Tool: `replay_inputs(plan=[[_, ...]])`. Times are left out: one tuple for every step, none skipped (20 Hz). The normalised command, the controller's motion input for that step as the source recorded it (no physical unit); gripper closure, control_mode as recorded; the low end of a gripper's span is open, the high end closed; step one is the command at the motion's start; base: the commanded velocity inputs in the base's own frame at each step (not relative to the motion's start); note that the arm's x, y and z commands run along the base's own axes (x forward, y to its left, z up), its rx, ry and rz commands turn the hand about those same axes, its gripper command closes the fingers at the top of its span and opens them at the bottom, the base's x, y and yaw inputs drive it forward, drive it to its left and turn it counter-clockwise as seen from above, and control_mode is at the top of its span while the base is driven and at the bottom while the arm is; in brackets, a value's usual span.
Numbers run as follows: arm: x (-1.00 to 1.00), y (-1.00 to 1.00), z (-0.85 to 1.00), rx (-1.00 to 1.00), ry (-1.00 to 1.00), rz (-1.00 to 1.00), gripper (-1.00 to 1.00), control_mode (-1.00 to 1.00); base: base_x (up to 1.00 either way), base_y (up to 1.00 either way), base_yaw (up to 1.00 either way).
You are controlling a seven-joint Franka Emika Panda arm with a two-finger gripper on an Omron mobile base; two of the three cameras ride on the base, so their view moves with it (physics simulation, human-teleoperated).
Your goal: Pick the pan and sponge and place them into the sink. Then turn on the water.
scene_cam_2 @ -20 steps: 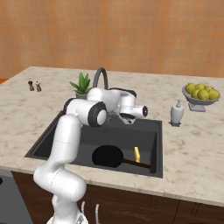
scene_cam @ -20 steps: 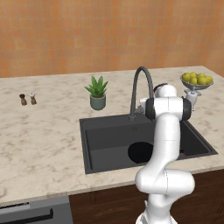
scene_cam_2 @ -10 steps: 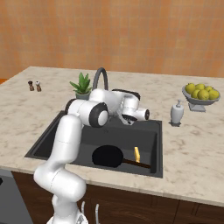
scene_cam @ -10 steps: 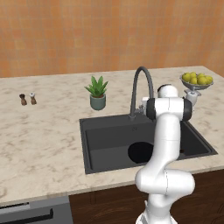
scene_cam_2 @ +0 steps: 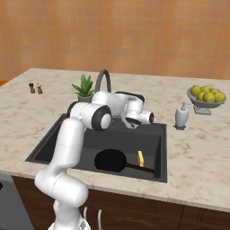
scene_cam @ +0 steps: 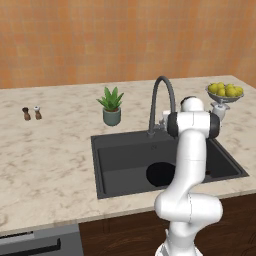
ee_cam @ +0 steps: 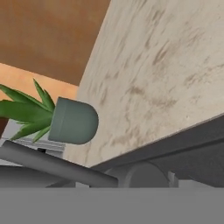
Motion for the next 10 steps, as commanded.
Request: replay_inputs(plan=[[0.00,-0.27,0.00,0.25,0.25,-0.11,1.00,-1.00,0.00,0.00,0.00],[0.01,-0.27,0.00,0.27,0.25,-0.12,1.00,-1.00,0.00,0.00,0.00],[0.01,-0.29,0.00,0.29,0.24,-0.13,1.00,-1.00,0.00,0.00,0.00],[0.06,-0.27,0.00,0.29,0.24,-0.15,1.00,-1.00,0.00,0.00,0.00],[0.10,-0.24,0.00,0.29,0.26,-0.19,1.00,-1.00,0.00,0.00,0.00],[0.09,-0.21,0.00,0.29,0.27,-0.22,1.00,-1.00,0.00,0.00,0.00],[0.10,-0.20,-0.01,0.29,0.29,-0.23,1.00,-1.00,0.00,0.00,0.00],[0.09,-0.29,-0.02,0.30,0.33,-0.23,1.00,-1.00,0.00,0.00,0.00],[0.07,-0.32,-0.04,0.30,0.34,-0.23,1.00,-1.00,0.00,0.00,0.00],[0.07,-0.36,-0.05,0.31,0.36,-0.21,1.00,-1.00,0.00,0.00,0.00]])
